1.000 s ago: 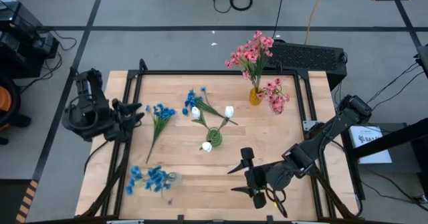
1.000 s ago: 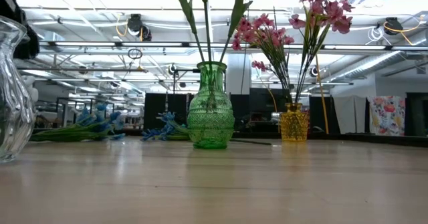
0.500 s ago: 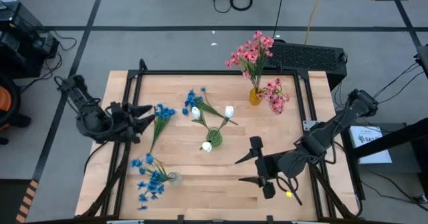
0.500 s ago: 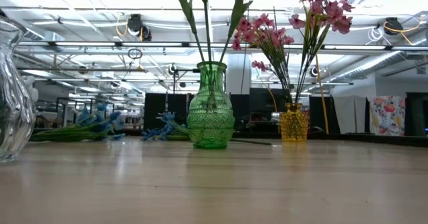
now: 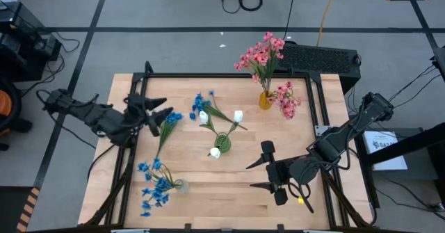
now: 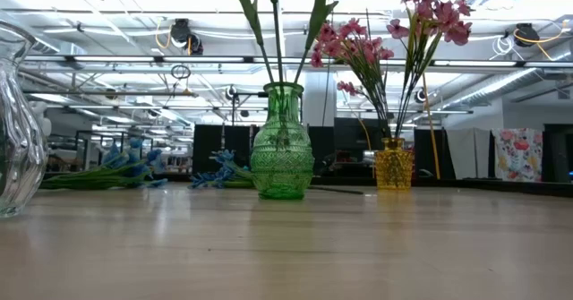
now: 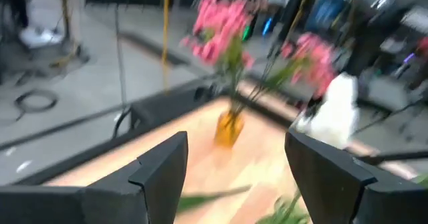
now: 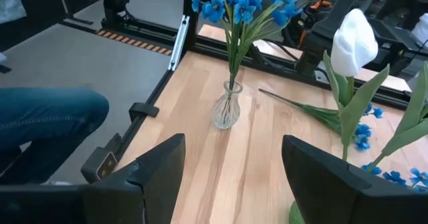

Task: Sort flowers into vase by color
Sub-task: Put the left blue flowers into the transparent vase

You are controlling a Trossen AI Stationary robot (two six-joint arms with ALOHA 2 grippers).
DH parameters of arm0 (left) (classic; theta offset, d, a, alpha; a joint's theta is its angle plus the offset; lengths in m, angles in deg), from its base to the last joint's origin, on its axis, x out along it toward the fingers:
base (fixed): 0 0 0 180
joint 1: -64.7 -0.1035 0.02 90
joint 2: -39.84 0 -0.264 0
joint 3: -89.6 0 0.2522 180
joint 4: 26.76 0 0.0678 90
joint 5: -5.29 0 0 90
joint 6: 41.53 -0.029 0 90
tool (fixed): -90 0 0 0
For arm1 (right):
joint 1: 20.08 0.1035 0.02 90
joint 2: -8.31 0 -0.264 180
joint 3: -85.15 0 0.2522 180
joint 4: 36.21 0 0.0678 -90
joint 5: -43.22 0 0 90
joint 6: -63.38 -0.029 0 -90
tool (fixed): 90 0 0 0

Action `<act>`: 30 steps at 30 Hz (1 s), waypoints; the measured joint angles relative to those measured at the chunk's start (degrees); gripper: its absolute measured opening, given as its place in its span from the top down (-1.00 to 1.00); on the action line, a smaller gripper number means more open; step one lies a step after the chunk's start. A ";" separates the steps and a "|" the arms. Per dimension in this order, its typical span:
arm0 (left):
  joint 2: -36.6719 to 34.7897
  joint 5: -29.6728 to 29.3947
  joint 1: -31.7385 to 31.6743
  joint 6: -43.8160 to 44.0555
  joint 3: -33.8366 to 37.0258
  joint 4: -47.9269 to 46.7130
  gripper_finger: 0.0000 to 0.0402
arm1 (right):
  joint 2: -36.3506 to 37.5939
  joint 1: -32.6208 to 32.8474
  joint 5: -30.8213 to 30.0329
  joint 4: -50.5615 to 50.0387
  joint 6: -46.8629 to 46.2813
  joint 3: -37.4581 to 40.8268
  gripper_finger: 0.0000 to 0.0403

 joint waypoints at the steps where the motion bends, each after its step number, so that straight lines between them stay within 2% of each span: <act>1: 0.96 1.37 -1.42 2.12 -0.94 -3.43 -0.27 | 0.00 0.00 0.00 -0.25 0.00 0.00 -0.20; 5: 4.46 7.33 -5.79 9.02 -2.59 -14.87 -0.27 | 0.00 0.00 0.00 -0.50 -0.70 0.00 -0.20; 11: 7.75 7.57 -7.97 16.88 -2.57 -28.00 -0.27 | 0.00 0.00 0.00 -0.68 -0.85 0.00 -0.20; 20: 12.89 13.22 -7.86 32.31 -0.84 -35.34 -0.27 | -0.20 0.00 0.00 -0.70 -1.40 0.00 -0.20; 25: 15.49 13.75 -7.86 40.11 1.92 -40.66 -0.27 | -0.20 0.00 0.00 -0.70 -2.25 0.00 -0.20; 30: 16.84 16.82 -7.30 45.46 4.84 -41.08 -0.27 | -0.20 0.00 -0.02 -0.66 -2.56 0.00 -0.20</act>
